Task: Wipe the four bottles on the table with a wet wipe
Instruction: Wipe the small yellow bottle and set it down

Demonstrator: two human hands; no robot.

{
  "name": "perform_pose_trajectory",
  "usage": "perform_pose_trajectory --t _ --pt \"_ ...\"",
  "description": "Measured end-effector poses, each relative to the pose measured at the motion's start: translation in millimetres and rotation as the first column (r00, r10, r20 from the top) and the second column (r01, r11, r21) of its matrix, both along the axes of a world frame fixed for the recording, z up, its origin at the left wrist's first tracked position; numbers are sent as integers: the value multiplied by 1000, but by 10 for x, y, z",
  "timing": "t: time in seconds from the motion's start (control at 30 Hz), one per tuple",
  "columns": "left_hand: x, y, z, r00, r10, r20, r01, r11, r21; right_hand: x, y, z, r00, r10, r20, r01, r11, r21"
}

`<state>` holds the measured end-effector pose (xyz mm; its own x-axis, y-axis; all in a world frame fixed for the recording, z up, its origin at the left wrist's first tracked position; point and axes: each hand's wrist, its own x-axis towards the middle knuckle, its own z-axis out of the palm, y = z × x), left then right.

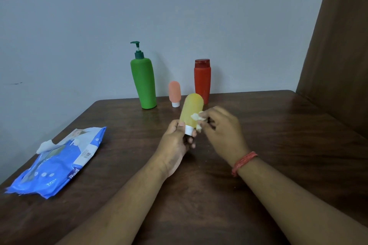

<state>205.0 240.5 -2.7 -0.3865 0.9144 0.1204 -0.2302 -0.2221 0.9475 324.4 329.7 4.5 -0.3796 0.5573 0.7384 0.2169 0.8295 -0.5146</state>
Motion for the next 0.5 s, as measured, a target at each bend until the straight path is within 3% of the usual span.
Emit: perform_pose_trajectory --t 0.07,0.17,0.23,0.3,0.4,0.5 --pt "-28 15 -2 1000 23 17 -23 1000 7 -55 -34 -27 999 19 41 -20 1000 19" --pt "-20 11 -45 978 -9 -210 -4 998 -64 4 39 43 998 -43 -55 42 999 -23" --pt "17 -10 -37 890 -47 -453 -13 992 -127 95 126 112 984 -113 -135 105 993 -62" --pt "61 -22 -9 741 -72 -667 -64 982 -177 162 196 154 969 -185 -162 177 982 -67" --pt "85 -53 16 613 -64 -787 -143 971 -191 144 169 124 987 -145 -68 150 986 71" --pt "42 -82 30 606 -25 -795 -160 975 -153 68 61 96 987 -64 147 17 953 303"
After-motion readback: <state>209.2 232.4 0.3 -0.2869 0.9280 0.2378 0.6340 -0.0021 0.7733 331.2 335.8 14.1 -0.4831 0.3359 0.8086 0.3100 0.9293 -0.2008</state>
